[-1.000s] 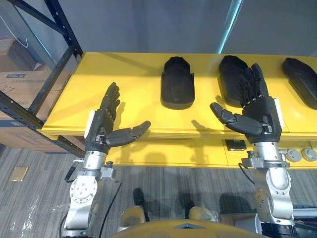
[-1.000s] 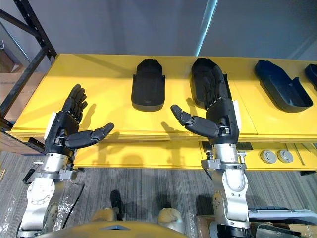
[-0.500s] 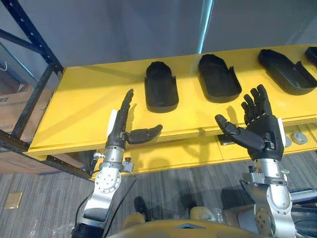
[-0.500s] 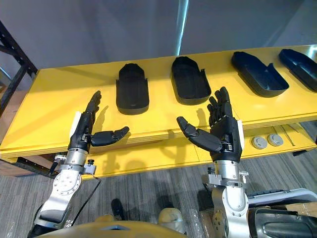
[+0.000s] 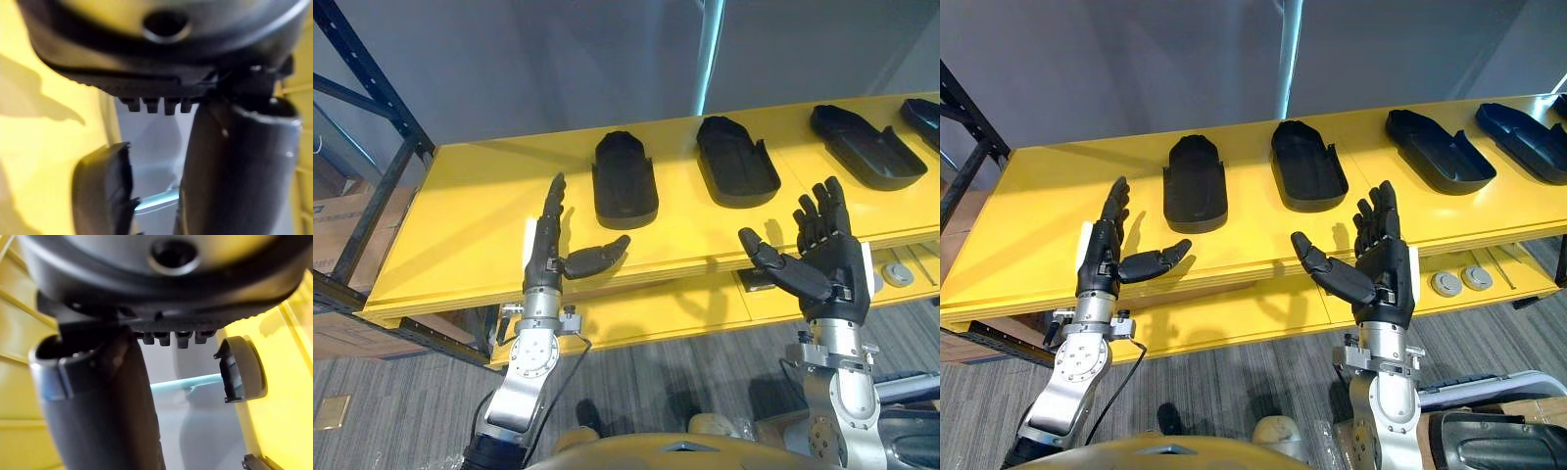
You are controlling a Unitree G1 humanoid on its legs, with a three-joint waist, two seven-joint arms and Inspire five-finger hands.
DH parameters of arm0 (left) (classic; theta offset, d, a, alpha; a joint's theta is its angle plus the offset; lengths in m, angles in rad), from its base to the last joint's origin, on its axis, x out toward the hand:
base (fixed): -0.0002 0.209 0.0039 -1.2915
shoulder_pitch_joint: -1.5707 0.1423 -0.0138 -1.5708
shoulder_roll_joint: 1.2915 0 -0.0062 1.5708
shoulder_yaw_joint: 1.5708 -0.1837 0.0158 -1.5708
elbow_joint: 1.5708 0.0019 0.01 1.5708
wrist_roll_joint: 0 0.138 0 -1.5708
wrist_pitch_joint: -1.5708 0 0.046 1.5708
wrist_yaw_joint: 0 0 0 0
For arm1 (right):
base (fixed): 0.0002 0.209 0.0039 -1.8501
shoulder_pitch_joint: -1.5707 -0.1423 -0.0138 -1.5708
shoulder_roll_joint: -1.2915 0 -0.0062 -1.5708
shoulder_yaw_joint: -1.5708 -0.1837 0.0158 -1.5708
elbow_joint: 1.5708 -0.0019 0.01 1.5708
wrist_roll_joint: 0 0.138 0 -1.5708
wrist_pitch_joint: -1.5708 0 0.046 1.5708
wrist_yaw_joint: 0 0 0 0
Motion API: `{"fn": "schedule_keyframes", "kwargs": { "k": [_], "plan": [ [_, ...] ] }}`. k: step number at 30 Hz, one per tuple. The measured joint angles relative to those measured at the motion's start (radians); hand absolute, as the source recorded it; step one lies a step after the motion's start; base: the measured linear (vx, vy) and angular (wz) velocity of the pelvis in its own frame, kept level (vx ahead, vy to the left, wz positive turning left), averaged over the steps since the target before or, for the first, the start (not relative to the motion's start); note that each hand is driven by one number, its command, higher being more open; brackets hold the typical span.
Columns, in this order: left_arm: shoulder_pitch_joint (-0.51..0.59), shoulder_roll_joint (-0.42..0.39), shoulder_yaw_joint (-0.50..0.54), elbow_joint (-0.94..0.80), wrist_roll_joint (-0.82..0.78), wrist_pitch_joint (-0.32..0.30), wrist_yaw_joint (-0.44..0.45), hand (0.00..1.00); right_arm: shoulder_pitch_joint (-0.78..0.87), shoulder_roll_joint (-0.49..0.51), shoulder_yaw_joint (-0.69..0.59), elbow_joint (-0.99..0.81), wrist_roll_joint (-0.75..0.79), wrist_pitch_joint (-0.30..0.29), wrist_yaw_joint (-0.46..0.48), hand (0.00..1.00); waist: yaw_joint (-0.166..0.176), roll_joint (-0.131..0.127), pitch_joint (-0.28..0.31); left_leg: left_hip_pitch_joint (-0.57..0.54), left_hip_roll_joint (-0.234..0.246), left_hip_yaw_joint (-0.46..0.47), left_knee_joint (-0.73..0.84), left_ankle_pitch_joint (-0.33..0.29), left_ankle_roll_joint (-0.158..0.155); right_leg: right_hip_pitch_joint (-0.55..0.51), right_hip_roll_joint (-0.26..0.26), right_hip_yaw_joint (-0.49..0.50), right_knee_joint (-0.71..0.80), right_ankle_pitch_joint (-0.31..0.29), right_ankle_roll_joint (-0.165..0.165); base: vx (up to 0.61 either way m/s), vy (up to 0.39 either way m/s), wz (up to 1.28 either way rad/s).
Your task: Walk over and take three plastic housings, then place them on the shelf
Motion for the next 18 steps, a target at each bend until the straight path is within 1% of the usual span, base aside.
{"fn": "schedule_keyframes", "kwargs": {
  "k": [1,3,4,6,7,8,14,18],
  "plan": [
    [0.001,-0.001,0.005,-0.02,-0.021,-0.02,-0.005,1.0,-0.001,0.0,0.0,-0.005,-0.007,0.0,-0.012,1.0,0.0,0.0,0.0,0.001,0.0,0.003,0.0,-0.001,0.0,-0.003,0.0,0.006,0.0,0.001,0.001,0.01,0.005,-0.21],
    [0.001,-0.009,0.023,-0.114,-0.115,-0.097,-0.045,1.0,0.001,0.0,-0.009,-0.014,-0.035,0.0,-0.046,1.0,-0.005,-0.002,-0.002,0.008,0.002,0.032,0.0,-0.003,0.005,-0.014,0.002,0.035,-0.001,0.006,0.003,0.02,0.005,-0.33],
    [0.001,-0.012,0.024,-0.133,-0.145,-0.117,-0.063,1.0,0.003,0.001,-0.014,-0.014,-0.037,0.001,-0.053,1.0,-0.005,-0.002,-0.002,0.013,0.002,0.043,0.0,-0.005,0.004,-0.014,0.002,0.045,-0.001,0.007,0.003,0.04,0.011,-0.43],
    [0.001,-0.021,0.019,-0.199,-0.273,-0.177,-0.152,1.0,0.017,0.014,-0.05,-0.014,-0.046,0.003,-0.077,1.0,-0.009,-0.003,-0.003,0.044,0.001,0.089,0.0,-0.02,0.002,-0.013,0.003,0.094,-0.003,0.013,0.007,0.05,0.021,-0.59],
    [0.001,-0.021,0.016,-0.213,-0.308,-0.187,-0.178,1.0,0.02,0.021,-0.061,-0.015,-0.047,0.004,-0.082,1.0,-0.012,-0.004,-0.003,0.052,0.001,0.102,0.0,-0.025,0.002,-0.013,0.003,0.106,-0.006,0.013,0.007,0.02,0.013,-0.4],
    [0.011,-0.038,-0.078,-0.238,-0.493,-0.177,-0.27,1.0,0.162,0.077,-0.144,-0.053,-0.026,0.011,-0.057,1.0,-0.081,-0.028,-0.066,0.123,0.001,0.234,0.0,-0.071,-0.019,-0.014,0.011,0.229,-0.034,0.03,0.034,0.01,-0.001,-0.13],
    [0.012,-0.037,-0.079,-0.238,-0.493,-0.177,-0.271,1.0,0.164,0.077,-0.142,-0.053,-0.026,0.011,-0.06,1.0,-0.081,-0.024,-0.071,0.121,0.001,0.231,0.0,-0.071,-0.019,-0.014,0.011,0.226,-0.035,0.03,0.034,0.0,0.0,0.01],
    [0.023,-0.033,-0.078,-0.237,-0.495,-0.176,-0.278,1.0,0.164,0.077,-0.121,-0.051,-0.026,0.011,-0.086,1.0,-0.08,-0.026,-0.071,0.117,0.001,0.219,0.0,-0.07,-0.018,-0.014,0.01,0.215,-0.036,0.028,0.03,0.0,-0.001,0.08]
  ]
}}
